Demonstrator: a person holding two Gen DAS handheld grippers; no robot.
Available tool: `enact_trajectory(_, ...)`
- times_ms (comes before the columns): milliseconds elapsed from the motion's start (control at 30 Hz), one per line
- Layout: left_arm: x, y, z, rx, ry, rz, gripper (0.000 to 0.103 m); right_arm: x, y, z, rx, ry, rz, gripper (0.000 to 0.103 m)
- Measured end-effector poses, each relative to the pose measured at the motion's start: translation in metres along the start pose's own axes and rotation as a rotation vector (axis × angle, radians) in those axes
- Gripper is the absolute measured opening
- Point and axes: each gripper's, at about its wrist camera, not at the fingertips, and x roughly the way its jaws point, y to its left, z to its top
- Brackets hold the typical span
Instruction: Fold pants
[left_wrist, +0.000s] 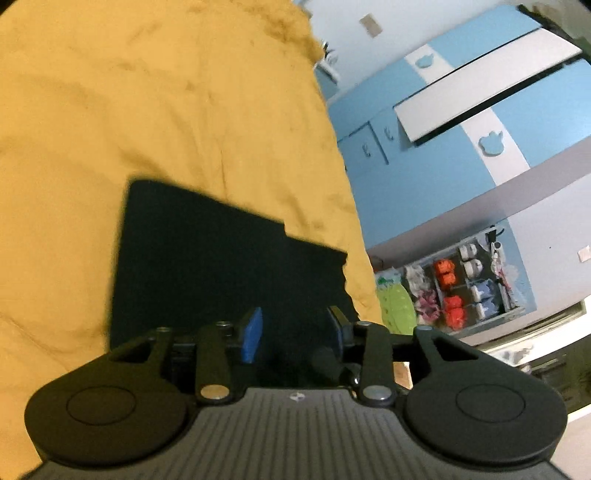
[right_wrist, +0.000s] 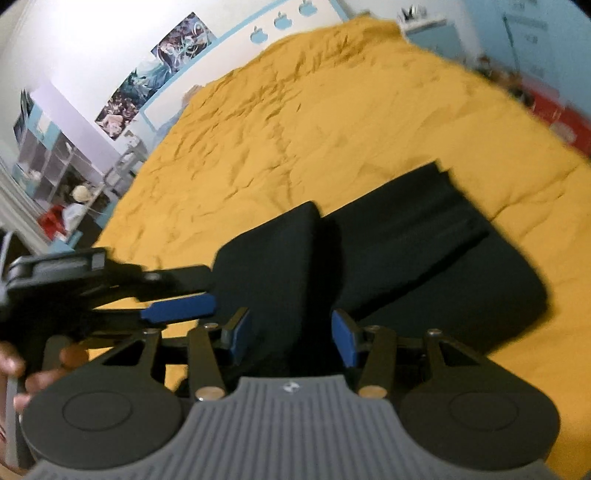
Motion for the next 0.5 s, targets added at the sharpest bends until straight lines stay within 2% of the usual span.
enact_trajectory(100,-0.016,0.002,0.002,0.074,-0.056,0.094,0.042,0.019,-0.002,0.008,0.033,0.039,-0.002,0.046)
enact_trajectory(167,-0.023,0.010,0.001,0.111,-0.069,0.150,0.042,0.030,-0.004,0.012,0.033,0.061,-0.030,0.047)
enact_trajectory(233,-0.029,0.021,-0.001,0.121,-0.073,0.192,0.042,0.040,-0.009,0.015,0.050,0.094,-0.020,0.045)
enact_trajectory(267,-0.031,0.026,-0.002,0.116,-0.073,0.203,0.042,0.045,-0.012,0.015,0.065,0.108,-0.013,0.038)
enact_trajectory(300,-0.033,0.031,-0.003,0.110,-0.074,0.209,0.042,0.049,-0.014,0.015,0.074,0.118,0.000,0.020)
enact_trajectory(333,-0.035,0.036,-0.005,0.103,-0.076,0.216,0.042,0.052,-0.014,0.014,0.081,0.128,0.017,0.015)
enact_trajectory(367,-0.037,0.040,-0.007,0.099,-0.078,0.226,0.042,0.053,-0.014,0.014,0.092,0.132,0.030,0.013)
enact_trajectory(400,-0.038,0.044,-0.009,0.098,-0.076,0.235,0.042,0.053,-0.012,0.014,0.092,0.128,0.030,0.005)
enact_trajectory(467,-0.041,0.047,-0.011,0.106,-0.082,0.255,0.040,0.050,-0.001,0.017,0.062,0.116,0.016,0.003)
enact_trajectory(500,-0.043,0.047,-0.012,0.113,-0.090,0.264,0.036,0.047,0.007,0.020,0.038,0.111,0.010,0.003)
